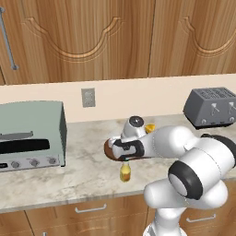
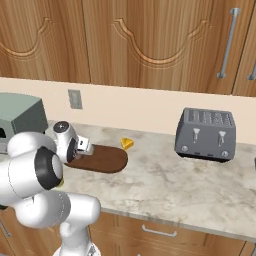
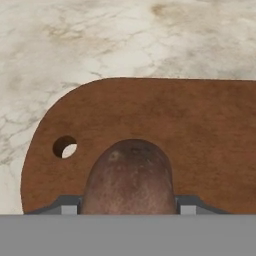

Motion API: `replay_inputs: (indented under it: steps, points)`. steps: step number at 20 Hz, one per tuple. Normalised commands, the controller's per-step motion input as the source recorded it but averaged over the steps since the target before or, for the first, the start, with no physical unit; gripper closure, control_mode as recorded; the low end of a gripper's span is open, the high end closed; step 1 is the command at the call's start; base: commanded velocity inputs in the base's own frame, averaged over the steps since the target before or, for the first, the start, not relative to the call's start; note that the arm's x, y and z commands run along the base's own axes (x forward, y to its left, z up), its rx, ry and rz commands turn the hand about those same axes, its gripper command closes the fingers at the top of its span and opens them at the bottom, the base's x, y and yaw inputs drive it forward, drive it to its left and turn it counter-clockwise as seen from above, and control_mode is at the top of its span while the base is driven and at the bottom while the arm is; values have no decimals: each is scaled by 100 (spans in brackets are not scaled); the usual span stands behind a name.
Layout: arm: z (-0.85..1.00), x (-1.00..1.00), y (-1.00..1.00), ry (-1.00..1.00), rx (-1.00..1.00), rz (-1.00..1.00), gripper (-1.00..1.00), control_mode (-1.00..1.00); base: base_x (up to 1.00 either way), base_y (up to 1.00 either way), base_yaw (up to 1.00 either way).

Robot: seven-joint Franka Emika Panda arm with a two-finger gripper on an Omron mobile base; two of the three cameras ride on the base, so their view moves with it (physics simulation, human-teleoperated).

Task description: Retrieve the reheated potato from the microwave, then place the potato, cheese, and condiment on the cutting board.

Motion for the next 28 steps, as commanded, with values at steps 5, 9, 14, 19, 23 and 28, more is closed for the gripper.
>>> replay_inputs:
  steps: [5, 9, 14, 19, 23, 28]
  points:
    - [-1, 12, 0, 1, 0, 0, 100, -100, 0, 0, 0]
    - [-1, 12, 0, 6, 2, 0, 100, -100, 0, 0, 0]
    - [-8, 8, 0, 8, 2, 0, 100, -100, 0, 0, 0]
    - [-17, 1, 1, 3, 0, 0, 100, -100, 0, 0, 0]
    - [-23, 0, 3, 5, 0, 0, -100, -100, 0, 0, 0]
    - [-12, -1, 0, 2, 0, 0, -100, -100, 0, 0, 0]
